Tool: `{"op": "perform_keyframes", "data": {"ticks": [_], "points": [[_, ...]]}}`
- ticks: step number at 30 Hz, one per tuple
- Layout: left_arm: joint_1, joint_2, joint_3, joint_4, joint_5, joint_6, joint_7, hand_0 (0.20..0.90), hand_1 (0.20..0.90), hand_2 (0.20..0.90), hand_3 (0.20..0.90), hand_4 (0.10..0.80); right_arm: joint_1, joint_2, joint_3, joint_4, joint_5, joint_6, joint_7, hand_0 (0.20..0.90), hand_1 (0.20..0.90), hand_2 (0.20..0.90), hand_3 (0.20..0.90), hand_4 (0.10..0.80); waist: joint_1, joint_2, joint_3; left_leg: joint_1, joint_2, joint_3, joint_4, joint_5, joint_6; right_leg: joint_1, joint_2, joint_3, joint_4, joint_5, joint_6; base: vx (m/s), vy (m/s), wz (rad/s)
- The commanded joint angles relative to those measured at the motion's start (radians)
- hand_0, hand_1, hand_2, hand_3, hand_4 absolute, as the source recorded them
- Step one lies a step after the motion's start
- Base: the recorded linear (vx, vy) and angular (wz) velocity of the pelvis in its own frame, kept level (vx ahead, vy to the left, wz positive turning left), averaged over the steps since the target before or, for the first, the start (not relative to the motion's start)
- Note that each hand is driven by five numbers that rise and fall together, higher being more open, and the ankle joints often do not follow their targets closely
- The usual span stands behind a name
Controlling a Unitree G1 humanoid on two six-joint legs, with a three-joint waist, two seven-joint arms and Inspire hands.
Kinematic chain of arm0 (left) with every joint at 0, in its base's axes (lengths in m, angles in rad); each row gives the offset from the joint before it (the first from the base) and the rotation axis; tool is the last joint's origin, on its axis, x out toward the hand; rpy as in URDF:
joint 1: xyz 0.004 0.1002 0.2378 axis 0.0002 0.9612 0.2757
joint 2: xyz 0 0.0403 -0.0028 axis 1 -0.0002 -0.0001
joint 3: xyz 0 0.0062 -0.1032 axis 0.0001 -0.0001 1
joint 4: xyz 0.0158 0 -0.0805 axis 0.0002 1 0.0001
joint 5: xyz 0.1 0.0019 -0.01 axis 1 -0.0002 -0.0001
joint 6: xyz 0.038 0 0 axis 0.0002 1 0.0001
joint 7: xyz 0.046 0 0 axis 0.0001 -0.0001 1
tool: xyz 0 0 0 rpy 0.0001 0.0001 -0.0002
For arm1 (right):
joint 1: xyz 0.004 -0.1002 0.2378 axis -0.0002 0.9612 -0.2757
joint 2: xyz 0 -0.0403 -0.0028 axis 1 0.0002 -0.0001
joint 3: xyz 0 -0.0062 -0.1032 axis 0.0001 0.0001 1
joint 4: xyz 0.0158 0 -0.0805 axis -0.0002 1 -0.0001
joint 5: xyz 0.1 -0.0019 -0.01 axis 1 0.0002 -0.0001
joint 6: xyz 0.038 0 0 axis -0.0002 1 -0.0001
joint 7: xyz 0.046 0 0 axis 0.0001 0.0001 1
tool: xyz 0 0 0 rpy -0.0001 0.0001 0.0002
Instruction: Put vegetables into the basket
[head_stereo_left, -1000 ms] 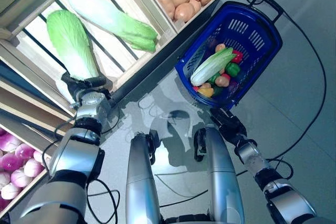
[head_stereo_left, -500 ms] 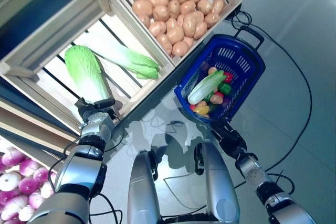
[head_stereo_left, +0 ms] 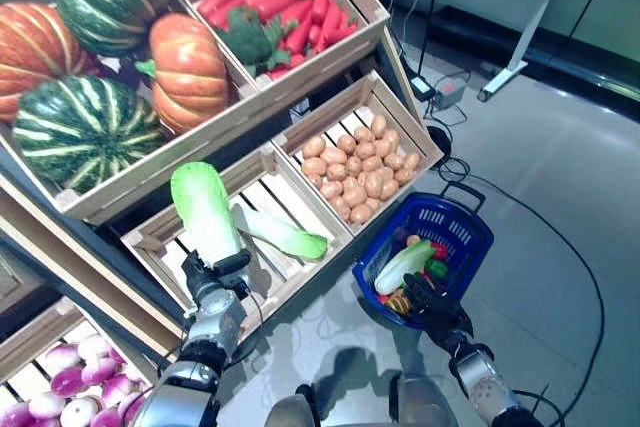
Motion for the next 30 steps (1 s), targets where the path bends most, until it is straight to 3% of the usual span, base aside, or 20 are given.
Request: {"op": "perform_keyframes", "data": {"ticks": [1, 4, 7, 13, 17, 20, 30], "points": [[-0.007, 0.037, 0.018, -0.103, 0.091, -0.157, -0.026, 0.3, 0.3, 0.3, 0.3, 0.4, 0.0, 0.054, -0.039, -0.138, -0.109, -0.098, 0.044, 0.9, 0.9, 0.9, 0.9, 0.8, 0.013, -0.014, -0.095, 0.02, -0.033, -0.019, -0.081, 0.049, 0.021, 0.11, -0.06, 0.0, -0.254, 0.189, 0.038, 0.022, -0.018, 0.11], [0.053, 0.024, 0.02, -0.191, 0.164, -0.164, -0.063, 0.3, 0.3, 0.3, 0.3, 0.4, 0.023, 0.061, -0.049, -0.21, -0.183, -0.046, 0.078, 0.9, 0.9, 0.9, 0.9, 0.8, 0.025, -0.013, -0.108, 0.053, -0.047, -0.033, -0.155, 0.068, 0.027, 0.144, -0.049, -0.001, -0.318, 0.22, 0.043, 0.011, -0.021, 0.04], [0.123, 0.055, 0.009, -0.365, 0.285, -0.111, -0.105, 0.3, 0.3, 0.3, 0.3, 0.4, 0.035, 0.049, -0.062, -0.341, -0.183, 0.015, 0.144, 0.9, 0.9, 0.9, 0.9, 0.8, 0.048, -0.022, -0.117, 0.081, -0.061, -0.051, -0.217, 0.081, 0.035, 0.175, -0.035, -0.013, -0.37, 0.24, 0.048, 0.004, -0.072, 0.02], [0.137, 0.104, -0.05, -0.529, 0.476, -0.095, -0.159, 0.3, 0.3, 0.3, 0.3, 0.4, -0.027, 0.001, -0.055, -0.43, -0.238, -0.048, 0.205, 0.9, 0.9, 0.9, 0.9, 0.8, 0.078, -0.047, -0.128, 0.111, -0.07, -0.047, -0.229, 0.063, 0.04, 0.21, -0.022, -0.031, -0.423, 0.262, 0.05, 0.019, -0.052, 0.1], [0.137, 0.122, -0.081, -0.592, 0.576, -0.107, -0.232, 0.3, 0.3, 0.3, 0.3, 0.4, -0.071, -0.024, -0.066, -0.441, -0.203, -0.038, 0.226, 0.9, 0.9, 0.9, 0.9, 0.8, 0.099, -0.058, -0.133, 0.124, -0.07, -0.045, -0.229, 0.054, 0.041, 0.224, -0.018, -0.043, -0.422, 0.257, 0.05, 0.042, -0.034, 0.03], [0.129, 0.151, -0.121, -0.614, 0.675, -0.168, -0.259, 0.3, 0.3, 0.3, 0.3, 0.4, -0.109, -0.039, -0.083, -0.428, -0.136, -0.016, 0.236, 0.9, 0.9, 0.9, 0.9, 0.8, 0.112, -0.068, -0.137, 0.136, -0.07, -0.043, -0.232, 0.045, 0.042, 0.239, -0.013, -0.053, -0.427, 0.255, 0.049, 0.04, -0.037, 0.01], [0.077, 0.21, -0.197, -0.628, 0.822, -0.241, -0.24, 0.3, 0.3, 0.3, 0.3, 0.4, -0.184, -0.053, -0.093, -0.376, -0.081, 0.03, 0.243, 0.9, 0.9, 0.9, 0.9, 0.8, 0.122, -0.076, -0.147, 0.16, -0.068, -0.035, -0.234, 0.031, 0.044, 0.259, -0.006, -0.053, -0.434, 0.252, 0.049, 0.0, 0.0, 0.0]]}}
